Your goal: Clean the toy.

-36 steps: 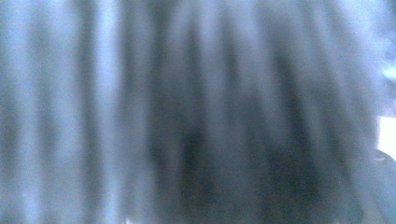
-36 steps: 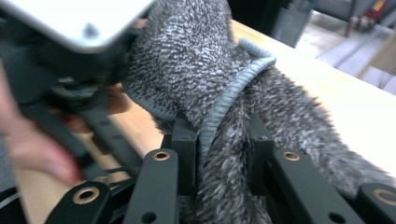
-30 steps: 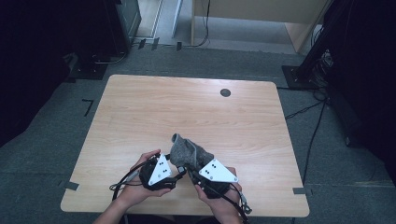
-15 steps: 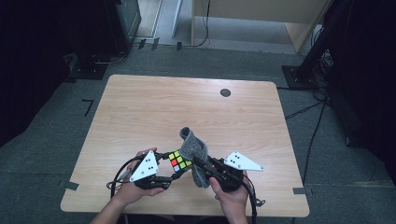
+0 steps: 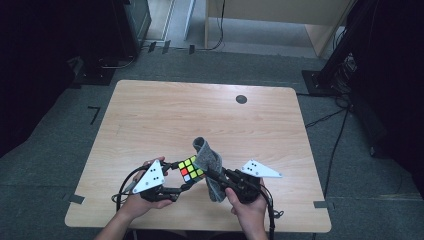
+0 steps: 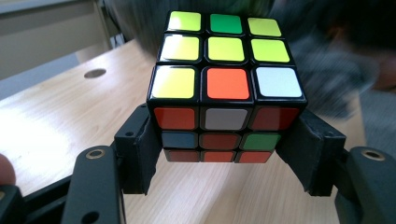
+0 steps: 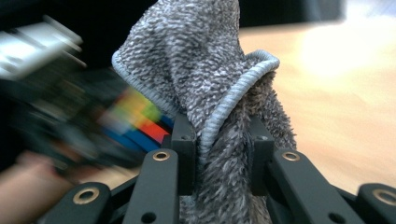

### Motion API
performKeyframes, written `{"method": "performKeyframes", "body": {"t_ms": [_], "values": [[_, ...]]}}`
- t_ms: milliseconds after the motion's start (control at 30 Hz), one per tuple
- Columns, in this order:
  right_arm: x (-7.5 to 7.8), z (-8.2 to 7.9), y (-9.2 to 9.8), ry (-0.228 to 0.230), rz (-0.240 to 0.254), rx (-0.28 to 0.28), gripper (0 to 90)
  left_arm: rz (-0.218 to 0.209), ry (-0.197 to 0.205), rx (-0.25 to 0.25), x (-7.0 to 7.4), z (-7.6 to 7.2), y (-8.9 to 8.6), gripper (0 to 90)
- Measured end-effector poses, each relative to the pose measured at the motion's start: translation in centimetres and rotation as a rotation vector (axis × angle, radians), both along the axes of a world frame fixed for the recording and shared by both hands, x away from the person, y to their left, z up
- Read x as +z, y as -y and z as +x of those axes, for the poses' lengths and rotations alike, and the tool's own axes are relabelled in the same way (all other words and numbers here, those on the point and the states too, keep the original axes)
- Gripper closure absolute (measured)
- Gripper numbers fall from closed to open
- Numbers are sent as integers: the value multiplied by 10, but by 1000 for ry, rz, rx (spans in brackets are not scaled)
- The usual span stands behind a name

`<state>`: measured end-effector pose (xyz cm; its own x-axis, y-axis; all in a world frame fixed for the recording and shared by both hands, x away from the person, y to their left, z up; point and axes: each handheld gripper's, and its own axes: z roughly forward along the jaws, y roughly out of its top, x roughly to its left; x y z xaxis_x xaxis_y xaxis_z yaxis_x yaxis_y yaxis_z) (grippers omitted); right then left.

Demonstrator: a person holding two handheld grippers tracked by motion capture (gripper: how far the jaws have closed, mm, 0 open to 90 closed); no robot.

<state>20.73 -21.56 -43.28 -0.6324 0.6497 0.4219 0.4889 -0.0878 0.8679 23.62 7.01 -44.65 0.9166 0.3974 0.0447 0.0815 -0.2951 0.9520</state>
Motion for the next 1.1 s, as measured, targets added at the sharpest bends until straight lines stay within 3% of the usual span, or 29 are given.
{"method": "performKeyframes", "body": {"t_ms": [67,133,200,300,400,467,500,567,733,767,833,967,1033,1100], "values": [[-11,6,4,-48,-77,-47,725,-65,-21,1,4,3,-7,342],[-21,9,10,-70,-27,-43,725,-137,-54,8,7,6,-14,341],[-24,10,6,-33,-4,-3,725,-204,-96,3,8,11,-20,342],[-22,4,-14,55,-9,83,728,-240,-157,-10,5,16,-20,342],[-27,-2,-36,95,-68,169,730,-251,-176,-16,5,15,-19,342],[-33,-5,-48,101,-123,243,729,-238,-169,-8,6,14,-17,341],[-35,-6,-53,111,-160,251,728,-228,-168,-5,6,14,-16,342],[-35,-7,-53,126,-198,215,728,-214,-159,15,6,15,-18,341],[-24,-2,-23,152,-97,18,727,-231,-176,25,5,17,-20,342],[-23,-4,-24,182,-103,20,726,-228,-173,25,5,16,-18,342],[-25,-6,-32,200,-121,64,722,-219,-167,22,6,15,-16,341],[-35,-13,-56,208,-214,177,721,-199,-157,32,5,15,-15,341],[-32,-13,-56,221,-243,168,722,-211,-163,38,5,16,-18,342],[-28,-10,-45,225,-227,104,725,-214,-154,46,7,16,-21,342]]}}
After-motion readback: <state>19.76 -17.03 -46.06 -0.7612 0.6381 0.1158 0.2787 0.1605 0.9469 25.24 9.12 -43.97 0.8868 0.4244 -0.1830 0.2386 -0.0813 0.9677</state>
